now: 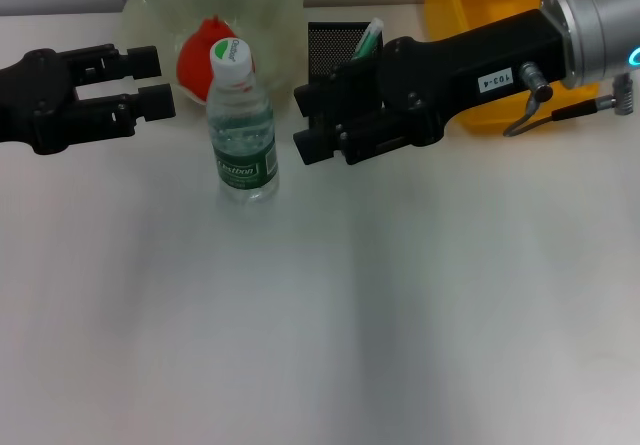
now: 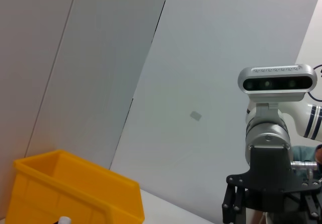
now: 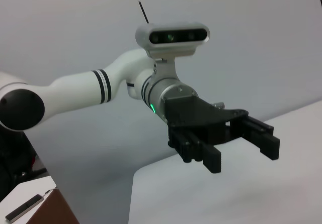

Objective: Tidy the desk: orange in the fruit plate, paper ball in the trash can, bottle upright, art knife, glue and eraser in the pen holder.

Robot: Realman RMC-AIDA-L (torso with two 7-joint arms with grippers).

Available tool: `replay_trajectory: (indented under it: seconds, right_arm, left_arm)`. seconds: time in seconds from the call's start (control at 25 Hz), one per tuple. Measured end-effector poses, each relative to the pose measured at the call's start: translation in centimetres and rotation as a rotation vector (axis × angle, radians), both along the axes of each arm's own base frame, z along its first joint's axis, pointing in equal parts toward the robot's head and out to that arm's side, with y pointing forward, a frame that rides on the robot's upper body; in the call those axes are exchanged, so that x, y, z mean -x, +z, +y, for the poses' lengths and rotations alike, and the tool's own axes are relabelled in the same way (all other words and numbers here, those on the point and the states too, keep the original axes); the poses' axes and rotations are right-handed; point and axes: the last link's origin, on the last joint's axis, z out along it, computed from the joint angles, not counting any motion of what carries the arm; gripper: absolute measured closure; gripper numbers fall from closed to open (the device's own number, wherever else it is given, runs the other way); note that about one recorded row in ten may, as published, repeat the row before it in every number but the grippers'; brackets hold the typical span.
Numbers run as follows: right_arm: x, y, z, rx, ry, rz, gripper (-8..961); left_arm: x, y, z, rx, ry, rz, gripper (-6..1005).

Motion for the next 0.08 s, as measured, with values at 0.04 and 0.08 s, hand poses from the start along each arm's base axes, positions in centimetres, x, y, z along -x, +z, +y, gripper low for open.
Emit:
replay_trajectory:
  seconds: [0.04, 0.08]
  right_arm:
    - [0.01, -0.14, -0.01, 0.003, -0.002, -0.007, 265]
    - [0.01, -0.14, -0.01, 0.003, -0.002, -0.007, 265]
  left_arm:
    - [0.00, 0.01, 0.00, 0.000, 0.000, 0.000, 300]
    - [0.00, 0.01, 0.00, 0.000, 0.000, 0.000, 300]
